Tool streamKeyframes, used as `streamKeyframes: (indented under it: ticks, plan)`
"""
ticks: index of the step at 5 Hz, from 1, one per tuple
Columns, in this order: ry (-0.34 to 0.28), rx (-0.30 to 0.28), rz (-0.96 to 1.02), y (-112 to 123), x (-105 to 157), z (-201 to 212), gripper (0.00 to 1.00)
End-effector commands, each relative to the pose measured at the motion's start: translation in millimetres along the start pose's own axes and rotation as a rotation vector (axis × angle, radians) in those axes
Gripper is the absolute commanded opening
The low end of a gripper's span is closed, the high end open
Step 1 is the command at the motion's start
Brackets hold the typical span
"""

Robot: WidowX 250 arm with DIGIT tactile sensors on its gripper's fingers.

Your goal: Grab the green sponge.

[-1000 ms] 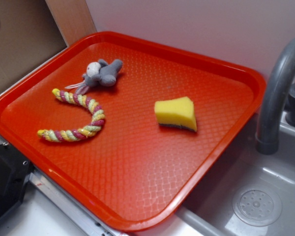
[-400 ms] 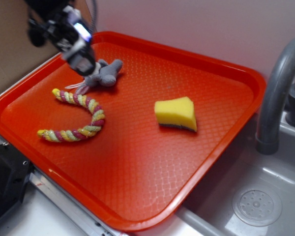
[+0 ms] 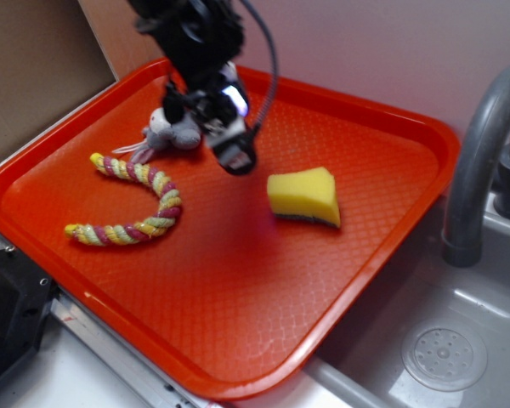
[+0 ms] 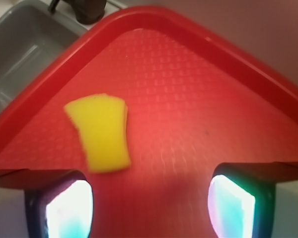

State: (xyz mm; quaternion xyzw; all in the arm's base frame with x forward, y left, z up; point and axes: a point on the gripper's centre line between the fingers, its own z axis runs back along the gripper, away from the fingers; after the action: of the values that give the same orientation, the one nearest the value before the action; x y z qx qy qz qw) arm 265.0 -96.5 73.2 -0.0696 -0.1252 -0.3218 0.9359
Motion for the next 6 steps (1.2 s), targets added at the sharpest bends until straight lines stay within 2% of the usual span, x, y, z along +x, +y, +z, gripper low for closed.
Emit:
streamKeyframes:
  ticks: [1, 2, 3, 4, 6]
  plan:
    - [-0.004, -0.112, -0.168, -45.7, 19.2, -25.6, 1.0]
    - [0.007, -0.095, -0.189, -55.7, 21.1, -28.3, 1.0]
    - [0.054, -0.056, -0.165, -49.7, 19.7, -39.0, 1.0]
    - [0.09, -0.033, -0.151, -43.4, 17.6, -48.1, 0.0]
    - [0.101, 0.008, -0.12, -37.6, 14.5, -42.2, 0.0]
